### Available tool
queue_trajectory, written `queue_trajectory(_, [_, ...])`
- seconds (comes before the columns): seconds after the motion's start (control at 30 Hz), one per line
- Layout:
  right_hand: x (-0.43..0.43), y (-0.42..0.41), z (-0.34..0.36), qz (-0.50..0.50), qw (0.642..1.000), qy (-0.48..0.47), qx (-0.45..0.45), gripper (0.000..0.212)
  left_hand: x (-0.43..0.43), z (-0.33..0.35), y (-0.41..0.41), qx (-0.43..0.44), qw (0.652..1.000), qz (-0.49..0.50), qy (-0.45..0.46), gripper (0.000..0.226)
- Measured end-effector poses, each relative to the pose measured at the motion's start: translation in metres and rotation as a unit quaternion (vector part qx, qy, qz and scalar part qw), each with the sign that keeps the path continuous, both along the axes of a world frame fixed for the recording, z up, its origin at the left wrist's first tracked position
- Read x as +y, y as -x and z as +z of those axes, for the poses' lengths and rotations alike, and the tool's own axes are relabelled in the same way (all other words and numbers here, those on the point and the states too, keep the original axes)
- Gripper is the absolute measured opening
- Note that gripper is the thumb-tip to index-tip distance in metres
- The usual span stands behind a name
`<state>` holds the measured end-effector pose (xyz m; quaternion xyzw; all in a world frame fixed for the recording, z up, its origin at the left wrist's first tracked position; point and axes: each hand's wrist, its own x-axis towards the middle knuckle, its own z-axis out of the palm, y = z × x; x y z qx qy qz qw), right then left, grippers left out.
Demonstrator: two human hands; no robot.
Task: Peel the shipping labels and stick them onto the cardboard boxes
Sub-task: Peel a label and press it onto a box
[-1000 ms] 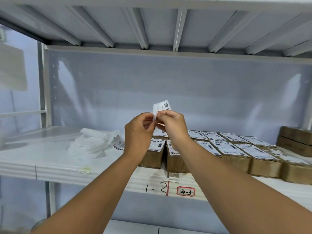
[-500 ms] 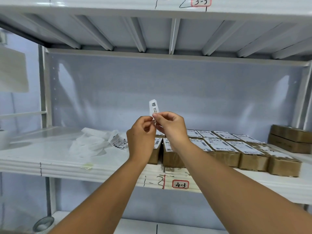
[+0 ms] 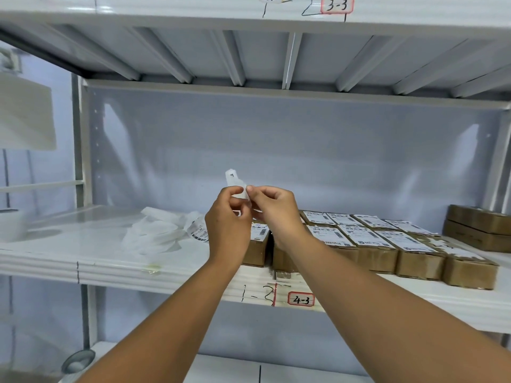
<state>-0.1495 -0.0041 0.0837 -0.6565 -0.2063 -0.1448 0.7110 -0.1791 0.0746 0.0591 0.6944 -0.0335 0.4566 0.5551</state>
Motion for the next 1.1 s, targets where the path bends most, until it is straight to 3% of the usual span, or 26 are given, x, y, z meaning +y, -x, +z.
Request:
queue_trajectory(0.2, [0.006, 0.003, 0.001, 0.075, 0.997, -0.009, 0.024, 0.011, 0.008, 0.003, 0.000, -0.004, 0.990, -0.043, 0.137, 0.026])
queue_trajectory(0.5, [0.007, 0.000, 0.001, 0.006, 0.998, -0.005, 0.065, 0.010, 0.015, 0.002, -0.009, -0.006, 0.973, -0.054, 0.224, 0.023])
queue_trajectory(0.7, [-0.002, -0.011, 0.004, -0.113, 0.991, -0.003, 0.076, 0.020, 0.056, -0.013, -0.019, -0.003, 0.985, 0.052, 0.167, 0.040])
queue_trajectory(0.93, [-0.004, -0.019, 0.013, -0.239, 0.970, 0.016, 0.034, 0.025, 0.111, -0.036, -0.022, -0.004, 0.977, 0.193, 0.088, 0.035])
queue_trajectory(1.03, [0.009, -0.022, 0.018, -0.229, 0.970, 0.074, 0.035, 0.015, 0.133, -0.046, -0.023, 0.009, 0.976, 0.209, 0.054, 0.033])
queue_trajectory(1.1, [0.019, -0.024, 0.019, -0.210, 0.975, 0.050, 0.055, 0.017, 0.146, -0.054, -0.027, 0.028, 0.977, 0.210, 0.019, 0.036])
